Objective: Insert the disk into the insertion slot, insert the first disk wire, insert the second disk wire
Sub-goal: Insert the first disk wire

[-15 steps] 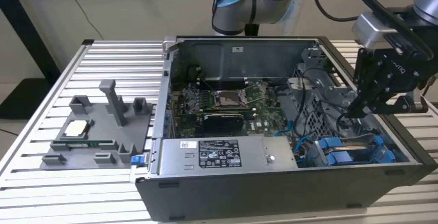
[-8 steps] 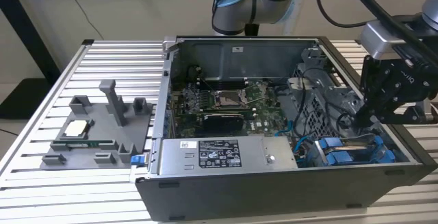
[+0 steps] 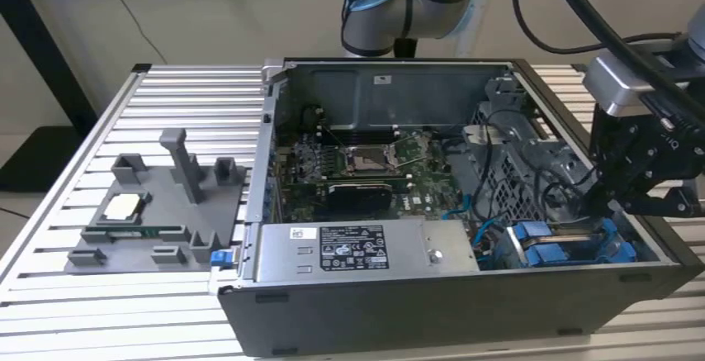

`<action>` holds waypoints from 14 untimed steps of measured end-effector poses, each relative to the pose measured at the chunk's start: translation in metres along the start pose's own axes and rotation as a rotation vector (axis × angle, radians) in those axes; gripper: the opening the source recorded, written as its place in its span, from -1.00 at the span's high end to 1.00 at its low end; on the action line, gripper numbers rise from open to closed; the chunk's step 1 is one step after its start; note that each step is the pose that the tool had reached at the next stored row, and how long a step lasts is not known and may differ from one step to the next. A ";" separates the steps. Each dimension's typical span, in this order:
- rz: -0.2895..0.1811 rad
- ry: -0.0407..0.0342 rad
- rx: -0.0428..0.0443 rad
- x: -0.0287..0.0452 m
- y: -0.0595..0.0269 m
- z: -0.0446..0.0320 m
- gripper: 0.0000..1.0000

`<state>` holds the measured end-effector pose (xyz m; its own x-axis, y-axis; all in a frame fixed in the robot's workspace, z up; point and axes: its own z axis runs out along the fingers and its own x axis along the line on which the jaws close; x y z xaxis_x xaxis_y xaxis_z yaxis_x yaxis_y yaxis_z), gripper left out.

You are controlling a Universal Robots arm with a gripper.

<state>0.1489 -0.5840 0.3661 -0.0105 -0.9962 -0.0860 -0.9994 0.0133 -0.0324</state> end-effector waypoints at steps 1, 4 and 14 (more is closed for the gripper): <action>-0.001 0.0002 0.0086 0.0003 0.0000 0.0004 0.62; -0.003 -0.0003 0.0319 0.0008 0.0001 0.0028 0.62; 0.002 0.0001 0.0585 -0.0019 0.0006 0.0139 0.62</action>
<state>0.1489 -0.5809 0.3524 -0.0128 -0.9962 -0.0861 -0.9957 0.0206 -0.0903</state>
